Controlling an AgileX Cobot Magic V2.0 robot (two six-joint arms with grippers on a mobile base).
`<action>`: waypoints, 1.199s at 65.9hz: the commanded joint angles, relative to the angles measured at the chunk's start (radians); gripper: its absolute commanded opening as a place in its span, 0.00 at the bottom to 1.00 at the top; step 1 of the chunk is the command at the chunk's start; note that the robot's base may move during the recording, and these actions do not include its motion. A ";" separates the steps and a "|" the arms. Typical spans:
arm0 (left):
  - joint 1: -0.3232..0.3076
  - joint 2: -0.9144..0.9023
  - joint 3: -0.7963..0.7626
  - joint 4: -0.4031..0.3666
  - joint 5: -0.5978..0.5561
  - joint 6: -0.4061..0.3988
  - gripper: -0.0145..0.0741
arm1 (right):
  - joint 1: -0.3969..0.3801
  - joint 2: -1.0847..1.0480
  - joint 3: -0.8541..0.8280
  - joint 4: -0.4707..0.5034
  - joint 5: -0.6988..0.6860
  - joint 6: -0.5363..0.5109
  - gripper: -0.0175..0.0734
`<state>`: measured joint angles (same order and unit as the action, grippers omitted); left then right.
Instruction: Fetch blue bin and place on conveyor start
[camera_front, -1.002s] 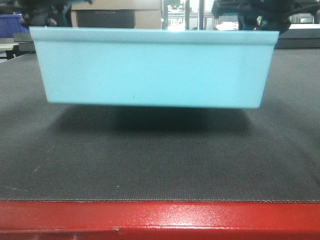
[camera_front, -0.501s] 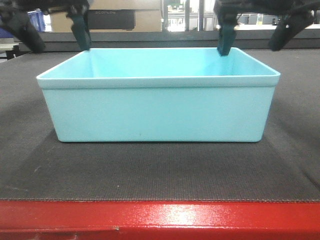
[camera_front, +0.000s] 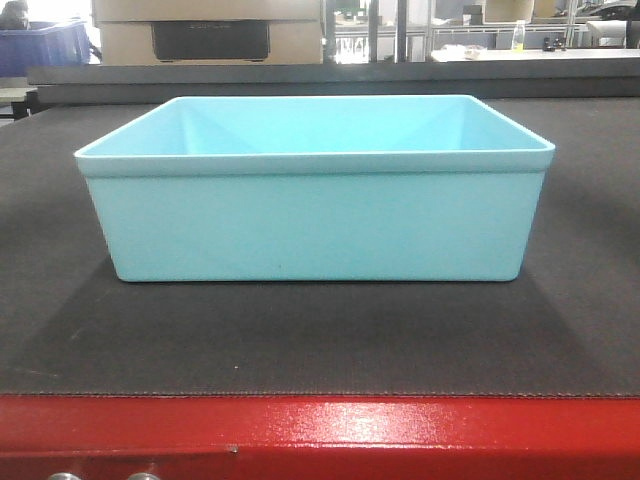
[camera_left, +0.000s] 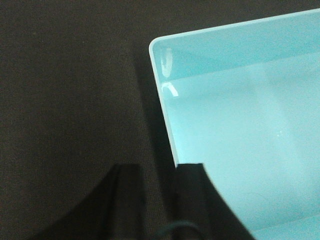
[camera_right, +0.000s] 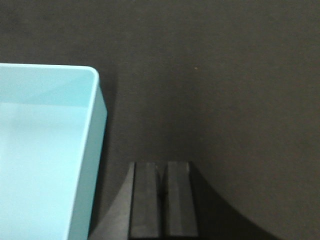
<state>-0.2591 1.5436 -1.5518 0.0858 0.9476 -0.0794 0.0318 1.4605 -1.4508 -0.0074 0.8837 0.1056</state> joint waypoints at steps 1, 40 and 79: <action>0.024 -0.055 0.055 0.008 -0.057 -0.003 0.06 | -0.020 -0.056 0.067 -0.011 -0.040 0.000 0.01; 0.188 -0.613 0.827 -0.010 -0.525 -0.010 0.04 | -0.038 -0.535 0.714 -0.019 -0.455 -0.002 0.01; 0.188 -1.266 1.020 -0.010 -0.643 -0.010 0.04 | -0.038 -0.979 0.835 -0.023 -0.610 -0.018 0.01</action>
<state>-0.0728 0.3032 -0.5351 0.0810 0.3239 -0.0830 0.0000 0.5089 -0.6197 -0.0189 0.3106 0.0959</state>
